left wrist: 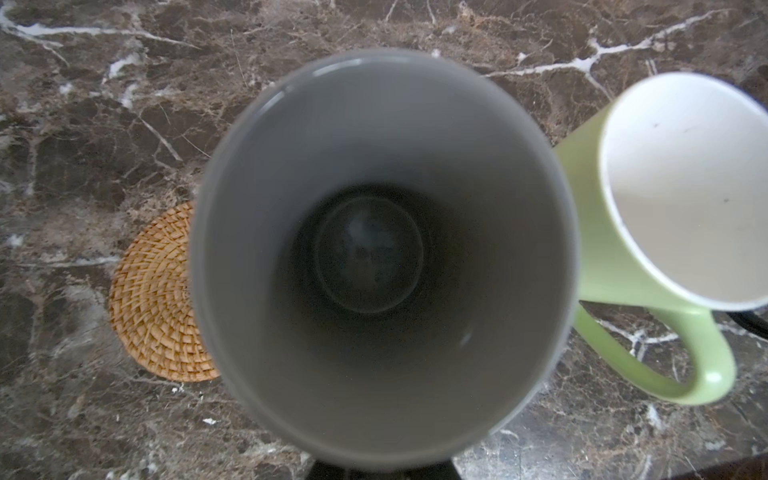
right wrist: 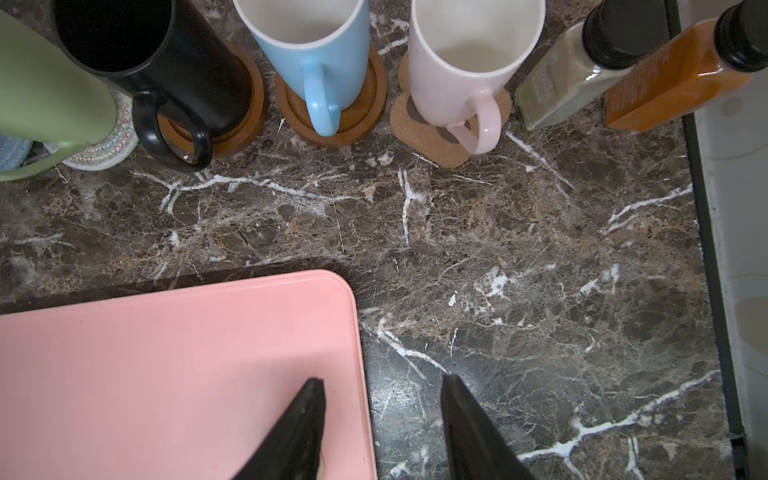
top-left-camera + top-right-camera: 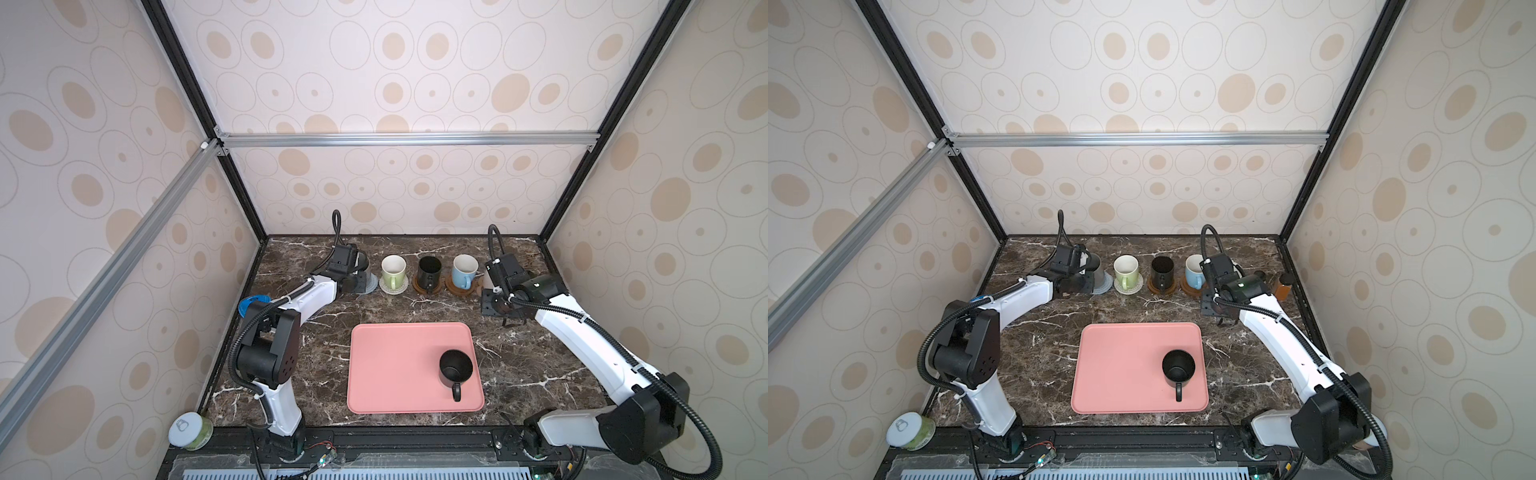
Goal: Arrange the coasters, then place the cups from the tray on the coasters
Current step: 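Lower the grey mug onto the light blue knit coaster and open the left gripper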
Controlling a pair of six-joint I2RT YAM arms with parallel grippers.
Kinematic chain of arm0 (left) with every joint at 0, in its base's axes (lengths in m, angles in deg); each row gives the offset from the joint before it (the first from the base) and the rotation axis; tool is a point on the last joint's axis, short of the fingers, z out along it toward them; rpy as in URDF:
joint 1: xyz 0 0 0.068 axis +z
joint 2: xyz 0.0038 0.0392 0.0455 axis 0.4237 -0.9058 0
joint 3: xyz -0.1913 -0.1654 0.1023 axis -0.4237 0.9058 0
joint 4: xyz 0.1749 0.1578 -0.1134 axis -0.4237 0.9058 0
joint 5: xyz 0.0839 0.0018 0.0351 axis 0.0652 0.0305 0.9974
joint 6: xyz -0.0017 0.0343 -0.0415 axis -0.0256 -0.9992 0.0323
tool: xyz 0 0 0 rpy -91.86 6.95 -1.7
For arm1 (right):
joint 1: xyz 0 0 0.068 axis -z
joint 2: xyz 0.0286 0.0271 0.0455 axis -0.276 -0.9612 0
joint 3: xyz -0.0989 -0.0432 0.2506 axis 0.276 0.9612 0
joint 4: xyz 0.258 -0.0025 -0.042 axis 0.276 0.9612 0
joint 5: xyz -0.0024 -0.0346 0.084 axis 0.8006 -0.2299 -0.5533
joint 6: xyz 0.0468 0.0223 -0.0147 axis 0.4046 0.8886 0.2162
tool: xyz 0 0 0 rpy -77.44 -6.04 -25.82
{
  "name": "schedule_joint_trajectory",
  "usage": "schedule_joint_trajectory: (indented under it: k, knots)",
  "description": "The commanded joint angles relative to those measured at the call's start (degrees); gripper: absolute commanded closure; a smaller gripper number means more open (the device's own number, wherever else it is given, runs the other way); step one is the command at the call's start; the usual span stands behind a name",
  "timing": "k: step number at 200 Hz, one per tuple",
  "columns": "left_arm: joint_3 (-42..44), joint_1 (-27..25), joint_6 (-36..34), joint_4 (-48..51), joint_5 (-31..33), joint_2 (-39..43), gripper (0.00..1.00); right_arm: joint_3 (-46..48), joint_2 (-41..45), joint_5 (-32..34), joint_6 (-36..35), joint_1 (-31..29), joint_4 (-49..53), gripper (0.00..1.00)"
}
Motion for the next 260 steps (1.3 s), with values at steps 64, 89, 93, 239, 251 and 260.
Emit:
schedule_joint_trajectory:
  k: [64,89,93,239,251,260]
  knots:
    - [-5.0,0.5,-1.9,-4.4,-0.3,0.2,0.94,1.3,2.2,1.2,1.2,0.5,1.6,0.51]
    - [-5.1,0.5,-1.9,-4.2,-0.1,-0.1,0.94,1.4,2.3,1.2,1.2,0.4,1.6,0.51]
    - [-5.2,0.5,-2.0,-4.2,-0.1,-0.2,0.94,1.4,2.3,1.1,1.2,0.4,1.7,0.51]
    - [-6.1,0.5,-2.1,-2.6,0.2,-1.8,0.91,2.5,3.0,1.4,1.5,0.5,1.5,0.51]
    - [-6.1,0.5,-2.0,-2.5,0.1,-1.9,0.89,2.5,2.9,1.4,1.5,0.4,1.4,0.51]
    - [-6.1,0.4,-1.9,-2.5,0.1,-1.9,0.88,2.5,2.9,1.4,1.5,0.5,1.4,0.51]
